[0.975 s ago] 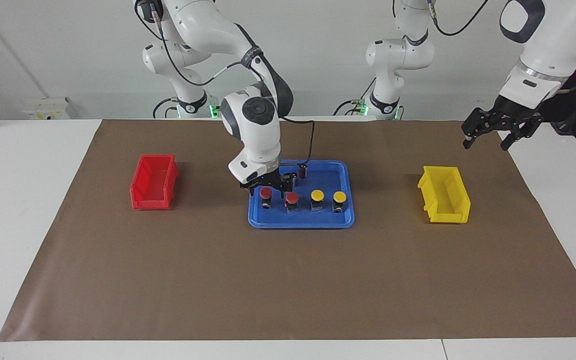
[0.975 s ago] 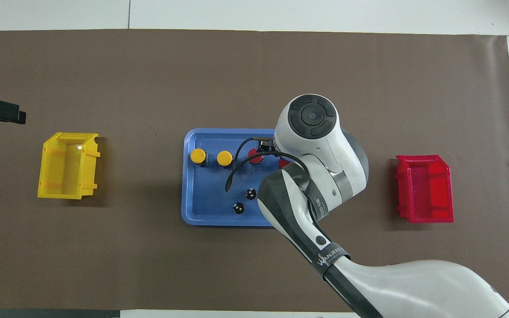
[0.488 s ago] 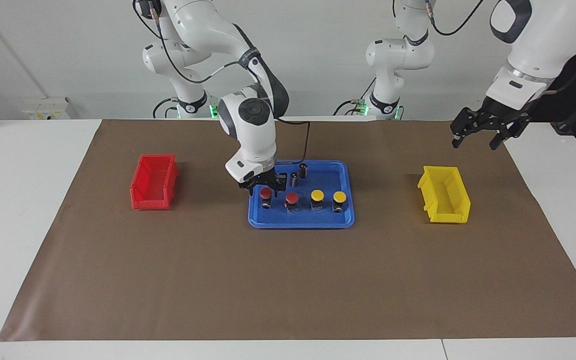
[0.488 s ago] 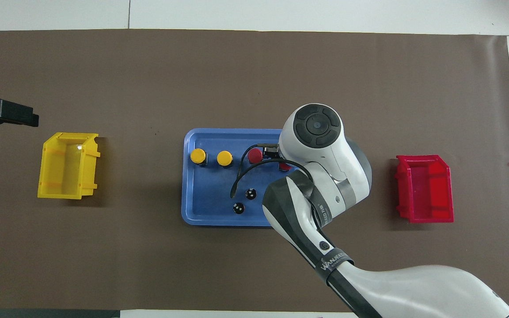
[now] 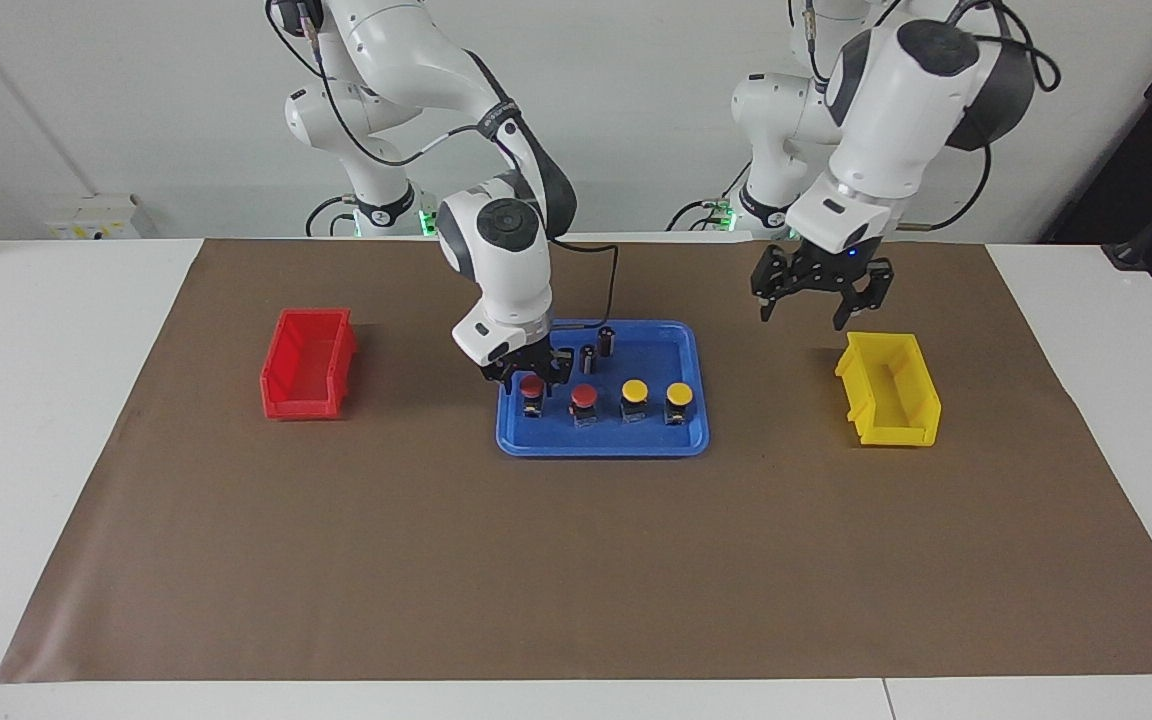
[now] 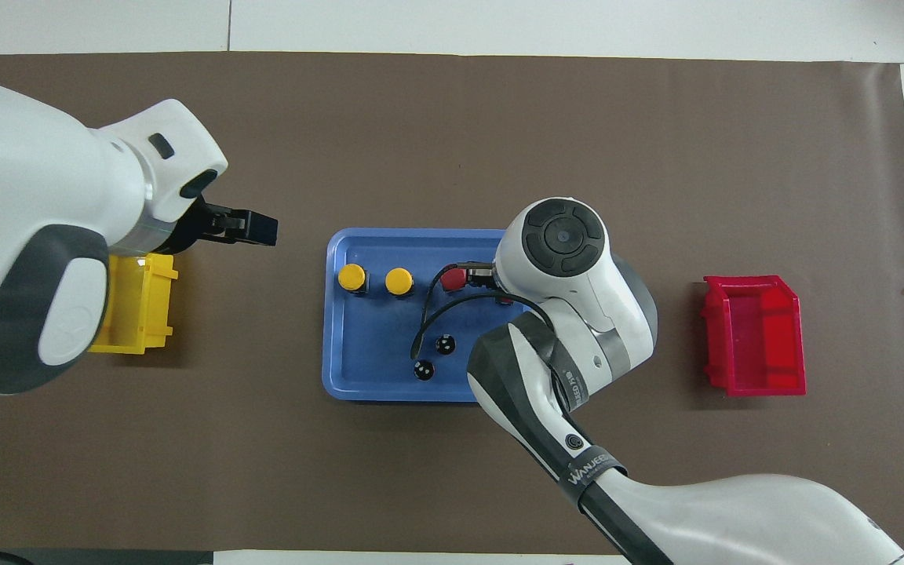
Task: Sort red and yellow buttons by color
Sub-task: 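Lift the red button with the right gripper while the left gripper reaches the yellow buttons, then carry the red button into the red bin while the left gripper grasps yellow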
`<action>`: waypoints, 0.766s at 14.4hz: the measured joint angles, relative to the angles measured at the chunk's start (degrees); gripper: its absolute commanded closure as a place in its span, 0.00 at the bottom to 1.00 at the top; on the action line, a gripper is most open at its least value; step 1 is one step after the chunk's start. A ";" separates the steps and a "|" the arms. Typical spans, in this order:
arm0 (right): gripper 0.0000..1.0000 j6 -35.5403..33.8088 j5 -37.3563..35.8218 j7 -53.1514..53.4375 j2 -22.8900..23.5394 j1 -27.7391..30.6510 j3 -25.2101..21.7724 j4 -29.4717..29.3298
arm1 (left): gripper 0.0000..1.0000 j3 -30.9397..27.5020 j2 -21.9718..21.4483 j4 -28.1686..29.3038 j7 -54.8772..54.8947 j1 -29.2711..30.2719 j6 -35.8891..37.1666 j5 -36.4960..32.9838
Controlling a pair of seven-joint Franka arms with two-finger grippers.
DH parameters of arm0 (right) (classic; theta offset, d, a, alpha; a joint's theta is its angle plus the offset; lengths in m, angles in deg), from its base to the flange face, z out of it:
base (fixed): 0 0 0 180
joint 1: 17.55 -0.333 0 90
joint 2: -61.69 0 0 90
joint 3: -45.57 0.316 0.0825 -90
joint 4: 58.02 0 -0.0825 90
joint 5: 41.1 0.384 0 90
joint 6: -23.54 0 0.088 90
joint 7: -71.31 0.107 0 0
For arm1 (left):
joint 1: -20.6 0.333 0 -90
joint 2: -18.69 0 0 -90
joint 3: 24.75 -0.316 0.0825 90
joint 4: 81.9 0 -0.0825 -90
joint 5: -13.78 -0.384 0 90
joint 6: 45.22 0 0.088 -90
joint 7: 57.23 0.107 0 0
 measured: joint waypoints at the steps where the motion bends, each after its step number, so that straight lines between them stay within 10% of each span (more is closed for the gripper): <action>1: 0.69 0.01 0.00 0.00 -0.01 -0.02 0.04 0.01 | 0.00 -0.01 1.29 0.76 -3.10 -1.13 -1.74 0.00; 7: 0.86 -1.26 0.01 -0.62 -0.29 0.16 -0.01 -1.03 | 0.04 0.01 8.66 1.79 -19.51 -5.92 -9.20 0.00; 11: 0.86 -18.37 0.04 -10.47 -3.92 6.52 -0.51 -10.69 | 0.13 -0.03 9.31 6.75 -20.31 -6.71 -14.67 0.00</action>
